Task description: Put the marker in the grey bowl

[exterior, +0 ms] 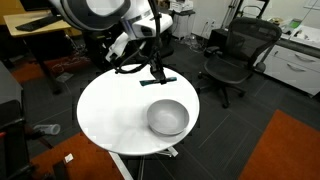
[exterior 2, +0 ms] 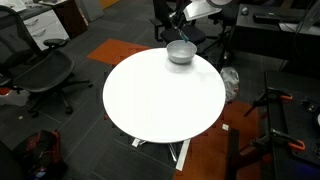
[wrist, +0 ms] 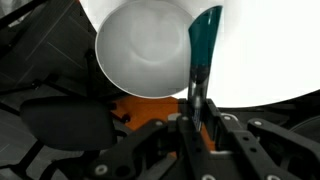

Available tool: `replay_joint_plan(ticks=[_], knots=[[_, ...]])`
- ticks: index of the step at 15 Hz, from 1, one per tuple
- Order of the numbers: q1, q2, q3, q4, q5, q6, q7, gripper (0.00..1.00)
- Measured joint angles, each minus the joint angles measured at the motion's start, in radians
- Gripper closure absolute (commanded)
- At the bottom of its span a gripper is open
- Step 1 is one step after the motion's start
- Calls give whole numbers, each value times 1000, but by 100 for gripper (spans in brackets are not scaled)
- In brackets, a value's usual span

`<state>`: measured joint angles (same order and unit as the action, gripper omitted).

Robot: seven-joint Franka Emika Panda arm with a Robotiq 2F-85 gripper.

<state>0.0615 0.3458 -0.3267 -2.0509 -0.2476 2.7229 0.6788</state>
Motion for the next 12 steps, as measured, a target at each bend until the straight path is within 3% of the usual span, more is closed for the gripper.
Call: replay_joint_plan(ticks=[6,12], knots=[[-99,39,48,72,167,-99,-137,95],[-157,133,62,137,271,-107,-186,95]])
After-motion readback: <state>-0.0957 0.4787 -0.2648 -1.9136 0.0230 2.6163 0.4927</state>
